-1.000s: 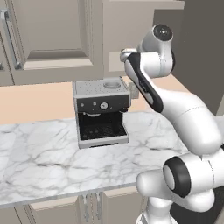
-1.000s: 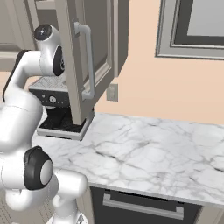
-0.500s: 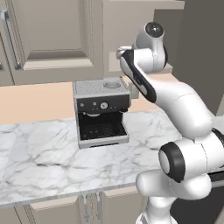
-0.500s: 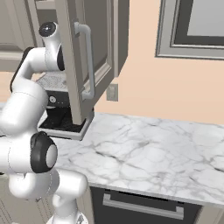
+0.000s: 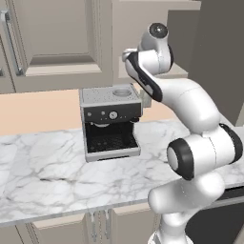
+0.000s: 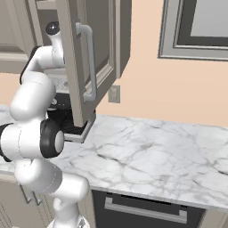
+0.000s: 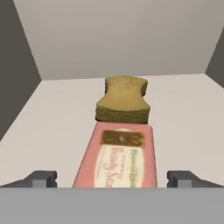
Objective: Locate and retrieve the sponge and bar soap from the cabinet. Place them next to the sink.
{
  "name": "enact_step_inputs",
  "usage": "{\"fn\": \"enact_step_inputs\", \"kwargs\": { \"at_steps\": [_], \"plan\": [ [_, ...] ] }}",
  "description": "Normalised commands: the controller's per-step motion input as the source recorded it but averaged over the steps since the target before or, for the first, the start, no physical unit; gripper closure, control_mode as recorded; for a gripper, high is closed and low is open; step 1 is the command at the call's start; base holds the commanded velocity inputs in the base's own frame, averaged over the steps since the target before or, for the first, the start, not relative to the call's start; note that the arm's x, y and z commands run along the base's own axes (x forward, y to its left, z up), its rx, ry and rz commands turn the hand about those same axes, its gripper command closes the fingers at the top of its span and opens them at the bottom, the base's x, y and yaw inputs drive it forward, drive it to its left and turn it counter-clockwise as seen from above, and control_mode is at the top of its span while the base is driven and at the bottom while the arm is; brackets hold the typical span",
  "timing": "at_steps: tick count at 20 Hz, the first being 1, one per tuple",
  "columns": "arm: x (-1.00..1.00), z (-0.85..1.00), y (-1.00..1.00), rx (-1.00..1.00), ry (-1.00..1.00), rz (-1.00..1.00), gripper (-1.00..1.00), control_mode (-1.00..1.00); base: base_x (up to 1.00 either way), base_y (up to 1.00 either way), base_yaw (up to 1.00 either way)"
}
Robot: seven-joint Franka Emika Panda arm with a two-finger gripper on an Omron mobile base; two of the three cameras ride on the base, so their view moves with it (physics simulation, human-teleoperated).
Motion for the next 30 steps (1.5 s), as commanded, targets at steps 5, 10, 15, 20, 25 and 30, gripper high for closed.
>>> {"fn": "enact_step_inputs", "kwargs": {
  "at_steps": [5, 10, 15, 20, 25, 30],
  "plan": [
    [0.44, -0.04, 0.00, -0.03, 0.04, 0.00, -1.00, -1.00, 0.00, 0.00, 0.00],
    [0.05, -0.30, 0.00, -0.01, 0.07, -0.07, -1.00, -1.00, 0.00, 0.00, 0.00],
    [0.00, -0.19, 0.00, 0.00, 0.01, -0.05, -1.00, -1.00, 0.00, 0.00, 0.00],
    [-0.01, -0.20, 0.11, 0.05, 0.00, -0.02, 1.00, -1.00, 0.00, 0.00, 0.00],
    [-0.01, 0.00, 0.06, 0.02, 0.00, 0.00, 1.00, -1.00, 0.00, 0.00, 0.00],
    [-0.24, 0.22, -0.12, 0.00, -0.02, 0.00, 1.00, -1.00, 0.00, 0.00, 0.00]
  ]
}}
